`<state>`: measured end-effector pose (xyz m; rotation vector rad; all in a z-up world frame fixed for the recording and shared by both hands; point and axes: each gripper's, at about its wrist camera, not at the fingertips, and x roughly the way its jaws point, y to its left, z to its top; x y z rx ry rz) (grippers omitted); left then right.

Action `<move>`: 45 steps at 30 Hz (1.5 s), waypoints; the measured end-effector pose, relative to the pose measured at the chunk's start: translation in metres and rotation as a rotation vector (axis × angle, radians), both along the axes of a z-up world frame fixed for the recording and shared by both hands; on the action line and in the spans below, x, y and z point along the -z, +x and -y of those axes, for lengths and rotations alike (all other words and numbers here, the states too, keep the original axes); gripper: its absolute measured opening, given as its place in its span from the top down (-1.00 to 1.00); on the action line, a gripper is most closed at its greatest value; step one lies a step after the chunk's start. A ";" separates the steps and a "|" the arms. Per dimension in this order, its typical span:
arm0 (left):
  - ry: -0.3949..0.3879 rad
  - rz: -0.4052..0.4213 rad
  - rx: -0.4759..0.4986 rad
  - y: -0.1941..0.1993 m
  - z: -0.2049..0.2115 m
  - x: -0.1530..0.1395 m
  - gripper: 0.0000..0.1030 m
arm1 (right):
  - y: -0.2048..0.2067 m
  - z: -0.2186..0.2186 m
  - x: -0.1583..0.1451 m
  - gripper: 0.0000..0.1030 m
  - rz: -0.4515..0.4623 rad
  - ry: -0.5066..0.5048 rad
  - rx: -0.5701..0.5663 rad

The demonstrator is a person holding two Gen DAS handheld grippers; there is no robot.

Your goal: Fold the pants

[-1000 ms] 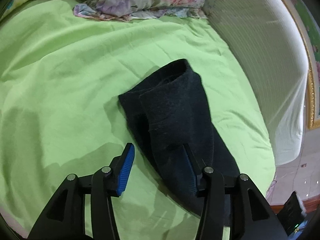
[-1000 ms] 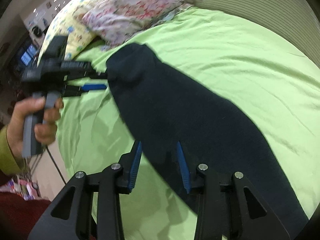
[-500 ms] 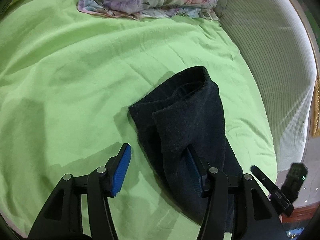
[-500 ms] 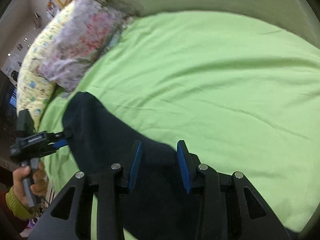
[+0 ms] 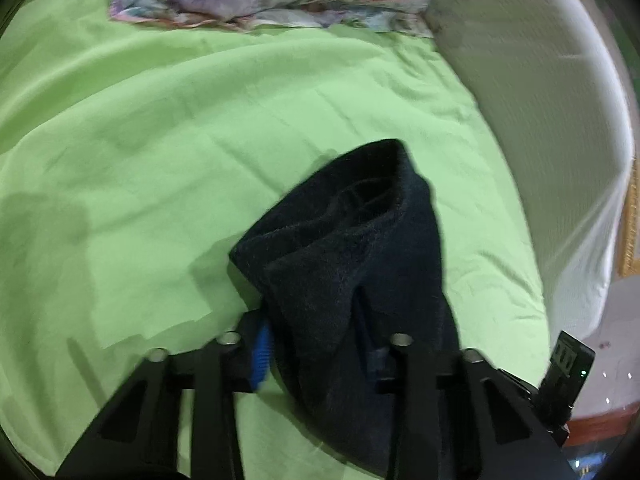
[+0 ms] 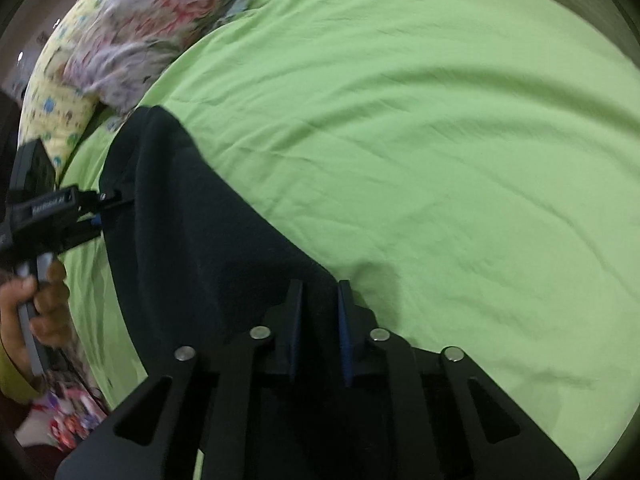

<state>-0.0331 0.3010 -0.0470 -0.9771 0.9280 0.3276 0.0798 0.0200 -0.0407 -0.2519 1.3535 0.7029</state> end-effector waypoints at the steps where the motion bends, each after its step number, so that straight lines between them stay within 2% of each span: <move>1: 0.005 0.025 0.013 -0.001 0.001 -0.005 0.55 | -0.003 -0.001 -0.007 0.73 0.028 -0.003 -0.010; 4: 0.036 0.099 0.028 -0.008 0.005 -0.027 0.65 | -0.011 -0.006 -0.026 0.75 0.114 -0.027 -0.049; 7: 0.058 0.154 0.053 -0.020 0.012 -0.052 0.65 | -0.020 -0.018 -0.038 0.78 0.251 -0.133 -0.127; 9: 0.061 0.190 0.065 -0.029 0.016 -0.067 0.65 | -0.021 -0.019 -0.042 0.79 0.302 -0.168 -0.138; 12: 0.056 0.221 0.074 -0.041 0.019 -0.081 0.65 | -0.013 -0.017 -0.044 0.79 0.305 -0.159 -0.096; 16: 0.072 0.212 0.084 -0.051 0.018 -0.083 0.65 | -0.010 -0.021 -0.039 0.79 0.277 -0.134 -0.077; 19: 0.104 0.178 0.101 -0.050 0.013 -0.071 0.65 | -0.013 -0.028 -0.031 0.79 0.291 -0.161 -0.083; 24: 0.225 0.098 0.180 -0.031 0.014 -0.047 0.64 | -0.014 -0.031 -0.017 0.79 0.315 -0.223 -0.081; 27: 0.270 0.023 0.208 -0.018 0.013 -0.033 0.55 | -0.010 -0.031 -0.007 0.77 0.312 -0.248 -0.057; 29: 0.280 -0.025 0.215 -0.015 0.011 -0.028 0.37 | -0.007 -0.028 -0.006 0.73 0.291 -0.250 -0.025; 31: 0.279 -0.047 0.212 -0.018 0.007 -0.027 0.29 | -0.006 -0.022 -0.015 0.61 0.287 -0.224 0.014; 32: 0.300 -0.058 0.199 -0.022 0.006 -0.030 0.18 | -0.006 -0.019 -0.019 0.53 0.292 -0.221 0.028; 34: 0.347 -0.079 0.171 -0.029 0.002 -0.035 0.09 | -0.008 -0.007 -0.030 0.43 0.300 -0.208 0.068; 40: 0.330 -0.052 0.126 -0.045 -0.011 -0.053 0.02 | -0.017 0.045 -0.058 0.42 0.256 -0.101 0.235; 45: 0.341 0.000 0.172 -0.036 0.007 -0.074 -0.08 | -0.044 0.083 -0.079 0.42 0.261 -0.039 0.334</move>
